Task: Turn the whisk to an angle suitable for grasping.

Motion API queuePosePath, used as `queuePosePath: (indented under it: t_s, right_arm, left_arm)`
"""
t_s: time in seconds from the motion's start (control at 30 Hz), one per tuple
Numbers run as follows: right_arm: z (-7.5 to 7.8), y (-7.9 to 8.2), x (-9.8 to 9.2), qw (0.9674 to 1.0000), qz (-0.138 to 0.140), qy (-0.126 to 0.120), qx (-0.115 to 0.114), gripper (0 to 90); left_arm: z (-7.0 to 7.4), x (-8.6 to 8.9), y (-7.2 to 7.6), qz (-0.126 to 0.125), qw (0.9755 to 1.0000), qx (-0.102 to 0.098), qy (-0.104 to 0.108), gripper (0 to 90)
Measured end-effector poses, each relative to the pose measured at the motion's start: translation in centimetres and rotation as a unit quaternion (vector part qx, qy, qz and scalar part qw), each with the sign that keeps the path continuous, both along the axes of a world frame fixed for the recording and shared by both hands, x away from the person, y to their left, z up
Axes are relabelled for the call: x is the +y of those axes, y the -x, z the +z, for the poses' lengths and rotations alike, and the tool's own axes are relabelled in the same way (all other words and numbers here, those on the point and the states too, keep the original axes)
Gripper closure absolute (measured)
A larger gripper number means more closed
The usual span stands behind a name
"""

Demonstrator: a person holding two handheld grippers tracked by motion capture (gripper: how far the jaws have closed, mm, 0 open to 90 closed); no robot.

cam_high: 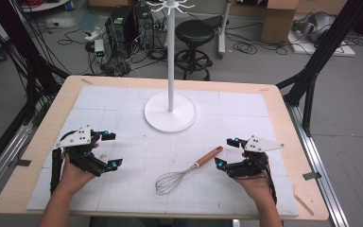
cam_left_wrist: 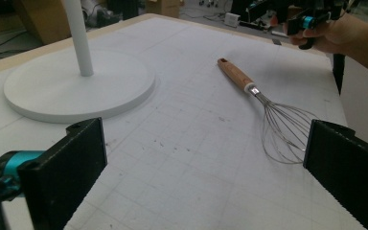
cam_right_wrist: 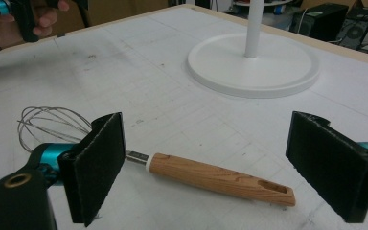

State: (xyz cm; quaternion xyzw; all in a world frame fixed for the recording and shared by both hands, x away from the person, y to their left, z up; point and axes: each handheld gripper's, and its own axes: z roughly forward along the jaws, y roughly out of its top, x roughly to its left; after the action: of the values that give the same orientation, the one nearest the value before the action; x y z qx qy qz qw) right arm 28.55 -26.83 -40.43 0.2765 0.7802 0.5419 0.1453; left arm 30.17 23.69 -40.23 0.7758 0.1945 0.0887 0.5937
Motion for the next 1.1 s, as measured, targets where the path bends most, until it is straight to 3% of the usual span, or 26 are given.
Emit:
queuePosePath:
  t_s: [0.1, 0.23, 0.7, 0.93, 1.03, 1.1]
  right_arm:
    - [0.0, 0.0, -0.1, 1.0000, -0.001, 0.004, 0.002, 12.5]
    - [-0.1, 0.1, -0.3, 1.0000, -0.002, 0.003, 0.001, 12.5]
    - [0.2, 0.3, 0.0, 0.9999, 0.003, 0.010, 0.000, 12.5]
    - [1.1, -0.1, 1.4, 0.9991, 0.019, 0.037, -0.006, 12.6]
    - [1.6, -1.0, 2.1, 0.9980, 0.027, 0.057, 0.010, 12.5]
    - [1.7, -1.4, 2.5, 0.9970, 0.029, 0.071, 0.010, 12.6]
  left_arm:
    - [-0.1, 0.0, -0.3, 0.002, 0.9999, 0.004, 0.015, 1.7]
    - [-0.2, -0.2, -0.2, 0.001, 1.0000, 0.006, 0.001, 1.7]
    - [0.0, 0.2, 0.1, 0.005, 1.0000, 0.001, 0.003, 1.7]
    - [0.3, 0.4, 0.2, 0.006, 0.9999, -0.007, 0.010, 1.7]
    - [0.3, 0.4, 0.2, 0.006, 0.9999, -0.008, 0.014, 1.7]
    - [0.3, 0.4, 0.2, 0.006, 0.9999, -0.008, 0.013, 1.7]
